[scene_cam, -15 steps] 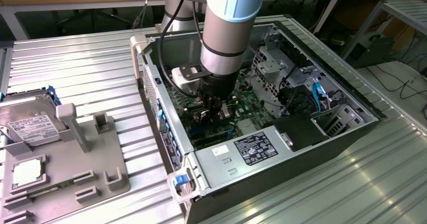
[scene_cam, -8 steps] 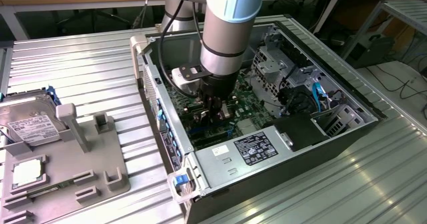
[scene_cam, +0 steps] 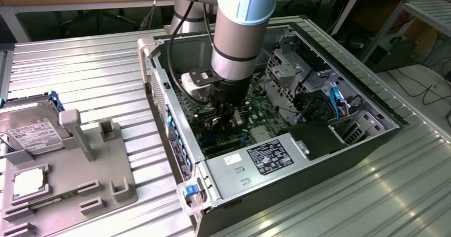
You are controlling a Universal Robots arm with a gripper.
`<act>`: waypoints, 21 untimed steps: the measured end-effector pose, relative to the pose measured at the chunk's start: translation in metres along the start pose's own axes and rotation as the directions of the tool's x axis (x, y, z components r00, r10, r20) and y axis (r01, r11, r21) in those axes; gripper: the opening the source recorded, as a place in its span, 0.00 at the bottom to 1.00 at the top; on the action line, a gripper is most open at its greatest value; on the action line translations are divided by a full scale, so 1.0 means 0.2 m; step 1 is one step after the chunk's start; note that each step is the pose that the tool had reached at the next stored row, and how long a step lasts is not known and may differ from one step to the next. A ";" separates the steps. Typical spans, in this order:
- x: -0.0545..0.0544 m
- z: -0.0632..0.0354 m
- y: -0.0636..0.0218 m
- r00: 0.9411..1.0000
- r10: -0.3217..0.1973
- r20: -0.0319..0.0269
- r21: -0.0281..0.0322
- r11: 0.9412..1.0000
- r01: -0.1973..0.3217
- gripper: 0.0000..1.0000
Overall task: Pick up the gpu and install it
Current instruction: 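Insert the gpu into the slot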
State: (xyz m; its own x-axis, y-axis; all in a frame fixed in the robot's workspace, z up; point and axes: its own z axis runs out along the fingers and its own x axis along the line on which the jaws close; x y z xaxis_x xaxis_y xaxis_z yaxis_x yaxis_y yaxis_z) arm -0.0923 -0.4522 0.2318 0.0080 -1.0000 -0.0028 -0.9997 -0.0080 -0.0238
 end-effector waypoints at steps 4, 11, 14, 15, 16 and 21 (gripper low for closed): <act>0.00 0.000 0.000 1.000 0.000 0.000 0.000 1.000 0.000 0.28; 0.00 0.018 0.001 1.000 0.000 0.000 0.000 1.000 0.000 0.28; 0.00 0.019 0.001 1.000 0.000 0.000 0.000 1.000 0.000 0.28; 0.00 0.019 0.001 1.000 0.000 0.000 0.000 1.000 0.000 0.28; 0.00 0.019 0.001 1.000 0.000 0.000 0.000 1.000 0.000 0.28; 0.00 0.005 0.001 1.000 0.000 0.000 0.003 1.000 0.000 0.42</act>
State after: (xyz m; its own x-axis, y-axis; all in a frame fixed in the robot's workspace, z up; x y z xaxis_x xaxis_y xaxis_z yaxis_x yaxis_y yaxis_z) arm -0.0923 -0.4521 0.2307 0.0080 -1.0000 -0.0029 -0.9996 -0.0079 -0.0267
